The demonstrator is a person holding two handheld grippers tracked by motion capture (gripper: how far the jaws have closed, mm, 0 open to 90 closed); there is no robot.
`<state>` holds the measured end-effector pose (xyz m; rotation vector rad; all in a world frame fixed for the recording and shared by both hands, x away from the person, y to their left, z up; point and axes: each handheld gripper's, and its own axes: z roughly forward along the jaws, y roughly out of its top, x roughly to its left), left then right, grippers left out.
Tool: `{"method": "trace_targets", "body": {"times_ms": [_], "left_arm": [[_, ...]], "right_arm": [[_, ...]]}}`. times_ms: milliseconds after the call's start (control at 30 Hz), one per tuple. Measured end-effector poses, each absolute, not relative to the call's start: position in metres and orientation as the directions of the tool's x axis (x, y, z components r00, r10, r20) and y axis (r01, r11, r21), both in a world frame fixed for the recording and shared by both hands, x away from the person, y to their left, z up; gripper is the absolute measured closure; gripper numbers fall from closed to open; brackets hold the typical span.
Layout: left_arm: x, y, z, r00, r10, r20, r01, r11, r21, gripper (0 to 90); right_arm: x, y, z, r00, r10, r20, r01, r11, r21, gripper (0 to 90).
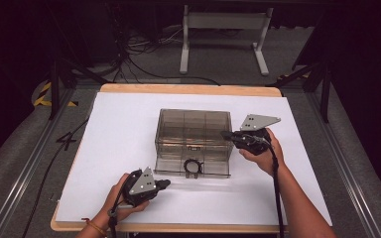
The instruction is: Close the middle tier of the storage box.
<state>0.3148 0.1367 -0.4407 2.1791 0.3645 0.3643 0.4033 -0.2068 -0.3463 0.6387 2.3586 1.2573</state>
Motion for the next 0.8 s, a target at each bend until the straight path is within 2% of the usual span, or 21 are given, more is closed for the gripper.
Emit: {"method": "trace_targets", "body": {"times_ms": [367, 800], "left_arm": [[0.323, 0.108, -0.434, 0.921, 0.351, 0.168, 0.085, -0.602, 0.794, 89.9], [0.325, 0.098, -0.442, 0.891, 0.424, 0.16, 0.128, -0.575, 0.808, 90.0]], "right_arm": [[0.41, -0.204, -0.352, -0.818, 0.565, -0.104, 0.222, 0.478, 0.85, 90.0], [0.41, -0.199, -0.357, -0.818, 0.565, -0.11, 0.223, 0.488, 0.844, 90.0]]}}
